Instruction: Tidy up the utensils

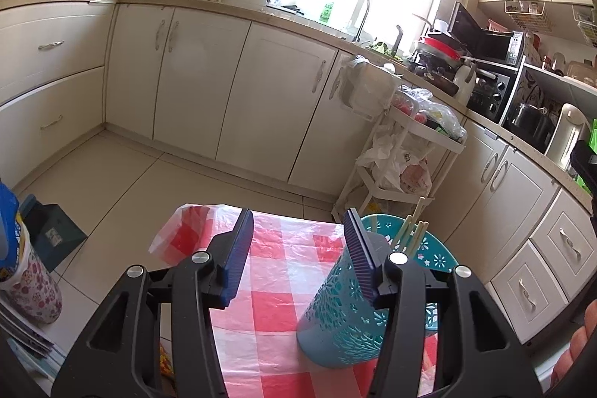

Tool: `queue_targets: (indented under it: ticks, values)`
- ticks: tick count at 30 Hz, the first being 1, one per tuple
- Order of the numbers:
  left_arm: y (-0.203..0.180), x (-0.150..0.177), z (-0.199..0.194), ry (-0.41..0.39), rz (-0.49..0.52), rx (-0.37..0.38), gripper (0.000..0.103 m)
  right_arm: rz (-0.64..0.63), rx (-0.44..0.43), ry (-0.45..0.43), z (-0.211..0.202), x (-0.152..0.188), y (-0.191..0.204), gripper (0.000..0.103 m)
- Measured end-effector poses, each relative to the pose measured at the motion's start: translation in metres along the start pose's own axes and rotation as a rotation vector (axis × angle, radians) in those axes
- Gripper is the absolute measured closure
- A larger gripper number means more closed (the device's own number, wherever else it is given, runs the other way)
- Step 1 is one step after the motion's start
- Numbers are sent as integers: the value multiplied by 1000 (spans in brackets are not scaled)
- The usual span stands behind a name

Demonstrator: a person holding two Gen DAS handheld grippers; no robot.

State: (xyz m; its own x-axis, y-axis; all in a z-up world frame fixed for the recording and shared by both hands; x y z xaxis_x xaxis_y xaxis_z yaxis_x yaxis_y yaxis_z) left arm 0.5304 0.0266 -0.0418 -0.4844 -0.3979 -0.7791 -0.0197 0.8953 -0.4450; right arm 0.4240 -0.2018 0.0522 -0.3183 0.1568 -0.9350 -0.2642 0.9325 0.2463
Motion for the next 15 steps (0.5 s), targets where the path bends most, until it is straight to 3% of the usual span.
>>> queue_targets:
  ticks: [3, 5, 8, 9, 15]
  values:
    - [3, 0, 1, 7, -13, -7, 55, -25, 93, 151, 17, 35, -26, 93]
    - [6, 0, 1, 14, -23, -9, 55, -36, 160, 281, 32, 77, -55, 67]
    - [8, 1, 4, 30, -30, -14, 55, -29, 224, 542, 64, 156, -99, 66]
    - [9, 2, 5, 34, -30, -17, 54, -25, 237, 593, 72, 174, -111, 66]
    - [7, 6, 10, 54, -27, -25, 53, -113, 355, 735, 103, 219, -147, 71]
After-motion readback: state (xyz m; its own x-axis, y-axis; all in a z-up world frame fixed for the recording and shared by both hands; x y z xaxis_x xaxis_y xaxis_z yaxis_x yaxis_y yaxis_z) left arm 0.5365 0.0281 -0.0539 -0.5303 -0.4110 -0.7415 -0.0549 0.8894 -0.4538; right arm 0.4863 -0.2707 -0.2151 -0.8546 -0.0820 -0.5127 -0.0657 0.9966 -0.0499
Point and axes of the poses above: each gripper's, at about its wrist camera, not at the fingertips, and z roughly the way its jaws point, y to its left, x to its underside, the point moved 7 cm from there along z, roughly the way its jaws point, and after that the axes turned 9 degrees about -z, right-handed, at the moved point
